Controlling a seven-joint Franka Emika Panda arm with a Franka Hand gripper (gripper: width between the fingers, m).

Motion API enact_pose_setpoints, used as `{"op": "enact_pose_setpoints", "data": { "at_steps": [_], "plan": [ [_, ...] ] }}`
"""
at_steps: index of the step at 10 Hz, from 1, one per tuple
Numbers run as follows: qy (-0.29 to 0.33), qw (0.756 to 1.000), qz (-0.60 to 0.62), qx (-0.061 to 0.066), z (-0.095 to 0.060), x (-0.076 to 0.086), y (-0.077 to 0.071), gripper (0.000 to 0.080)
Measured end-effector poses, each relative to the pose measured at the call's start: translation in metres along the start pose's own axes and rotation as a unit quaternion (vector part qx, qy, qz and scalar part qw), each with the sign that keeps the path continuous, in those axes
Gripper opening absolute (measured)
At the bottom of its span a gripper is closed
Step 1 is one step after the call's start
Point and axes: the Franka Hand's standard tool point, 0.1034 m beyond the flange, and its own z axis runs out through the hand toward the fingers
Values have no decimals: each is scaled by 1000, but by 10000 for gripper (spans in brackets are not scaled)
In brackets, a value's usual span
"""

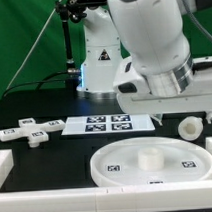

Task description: Assemble round table

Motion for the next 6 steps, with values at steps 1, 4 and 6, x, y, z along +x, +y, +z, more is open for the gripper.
{"op": "enact_pose_setpoints", "data": {
  "at_steps": [1,4,6],
  "plan": [
    [-23,1000,2,-4,7,-3,-1,649],
    [-128,992,10,-13,23,-4,8,649],
    [-130,991,8,-15,30,-2,6,649]
  ]
}}
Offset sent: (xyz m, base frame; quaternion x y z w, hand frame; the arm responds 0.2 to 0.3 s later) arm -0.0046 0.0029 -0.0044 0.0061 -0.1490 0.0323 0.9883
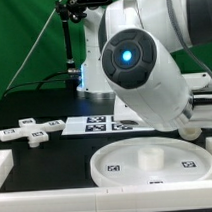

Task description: Assemble round table

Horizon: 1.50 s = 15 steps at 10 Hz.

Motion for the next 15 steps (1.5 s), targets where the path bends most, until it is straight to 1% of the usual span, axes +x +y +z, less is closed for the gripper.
{"op": "enact_pose_setpoints", "data": {
  "at_steps": [3,5,7,8,9,10,12,13,14,15],
  "plan": [
    [-2,1000,-3,-4,4,-2,-4,649],
    [-3,1000,-2,-5,7,-2,-3,649],
    [-3,1000,-3,-10,17,-3,-3,649],
    [-1,1000,-5,-13,20,-3,-5,537],
    [1,1000,-7,-14,21,-2,-6,537],
    [1,1000,-8,-14,21,-2,-7,406],
    [1,1000,-8,-14,20,-2,-6,406],
    [2,1000,-11,-13,18,-2,-5,406],
    [-1,1000,-28,-12,7,-5,-1,406],
    [-5,998,-55,-16,-15,-16,4,406]
  ]
}}
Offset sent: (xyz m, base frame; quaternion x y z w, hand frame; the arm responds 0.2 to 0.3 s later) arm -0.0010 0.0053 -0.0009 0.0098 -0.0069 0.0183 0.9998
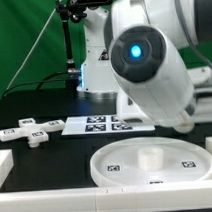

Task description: Assemble round table

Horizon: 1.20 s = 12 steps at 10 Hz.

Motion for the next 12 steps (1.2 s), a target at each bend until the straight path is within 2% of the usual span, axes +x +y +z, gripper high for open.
{"op": "enact_pose_setpoints", "data": {
  "at_steps": [4,5,9,10,11,12],
  "plan": [
    [-6,1000,-21,18,-62,-23,2,407],
    [3,999,-28,21,-80,-22,-3,409],
    [20,998,-48,28,-79,-11,-1,409],
    [34,996,-74,35,-76,-2,10,409],
    [34,992,-90,78,-82,-1,19,409],
    [32,989,-94,108,-95,-4,29,409]
  ]
}}
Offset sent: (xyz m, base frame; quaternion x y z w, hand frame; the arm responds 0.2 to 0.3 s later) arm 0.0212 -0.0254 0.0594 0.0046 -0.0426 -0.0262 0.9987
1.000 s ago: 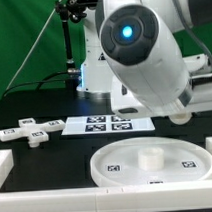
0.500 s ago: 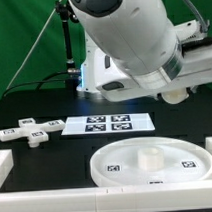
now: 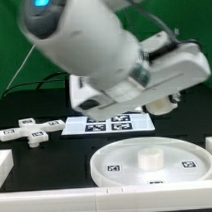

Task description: Assemble round table

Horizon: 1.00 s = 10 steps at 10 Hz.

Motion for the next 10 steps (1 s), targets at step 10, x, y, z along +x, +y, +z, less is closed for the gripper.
{"op": "enact_pose_setpoints", "data": {
  "at_steps": [10],
  "plan": [
    [135,987,-46,81,-60,11,13,409]
  ]
}}
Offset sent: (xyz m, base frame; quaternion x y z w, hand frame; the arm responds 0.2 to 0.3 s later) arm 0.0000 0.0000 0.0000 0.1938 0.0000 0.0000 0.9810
